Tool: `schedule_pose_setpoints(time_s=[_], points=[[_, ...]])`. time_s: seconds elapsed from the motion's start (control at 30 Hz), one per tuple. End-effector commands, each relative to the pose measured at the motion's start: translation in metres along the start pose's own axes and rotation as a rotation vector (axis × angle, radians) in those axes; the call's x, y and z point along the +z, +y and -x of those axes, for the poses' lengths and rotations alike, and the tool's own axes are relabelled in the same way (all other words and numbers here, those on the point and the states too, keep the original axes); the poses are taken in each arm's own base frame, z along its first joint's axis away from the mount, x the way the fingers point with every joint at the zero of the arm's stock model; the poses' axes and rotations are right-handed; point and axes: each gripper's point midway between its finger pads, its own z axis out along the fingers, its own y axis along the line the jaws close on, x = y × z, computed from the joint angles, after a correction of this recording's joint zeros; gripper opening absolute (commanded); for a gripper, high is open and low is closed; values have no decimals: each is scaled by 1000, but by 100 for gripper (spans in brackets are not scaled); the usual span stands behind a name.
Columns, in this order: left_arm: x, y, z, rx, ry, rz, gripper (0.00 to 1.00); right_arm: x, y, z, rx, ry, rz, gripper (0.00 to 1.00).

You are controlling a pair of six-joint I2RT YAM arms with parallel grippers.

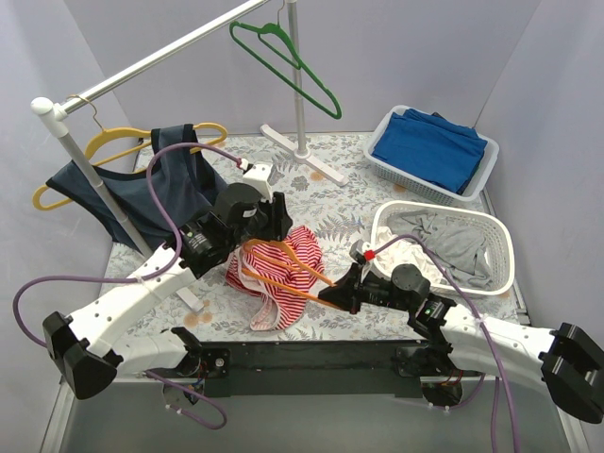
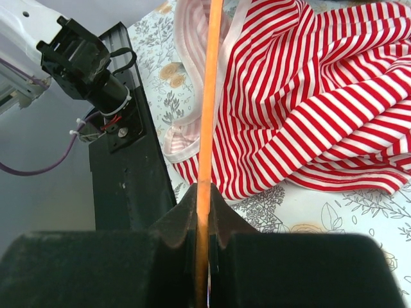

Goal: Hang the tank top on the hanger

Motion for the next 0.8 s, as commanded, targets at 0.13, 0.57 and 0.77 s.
schedule_pose_setpoints(time_s=[0.13, 0.57, 0.77], points=[[4, 7, -20, 42, 21, 31, 32, 7, 7, 33, -49, -106, 15, 1], [9, 47, -7, 23, -50, 293, 0, -18, -34, 35, 45, -61, -302, 62], [15, 54, -5, 7, -62, 351, 0, -49, -26, 52, 132, -62, -396, 68]])
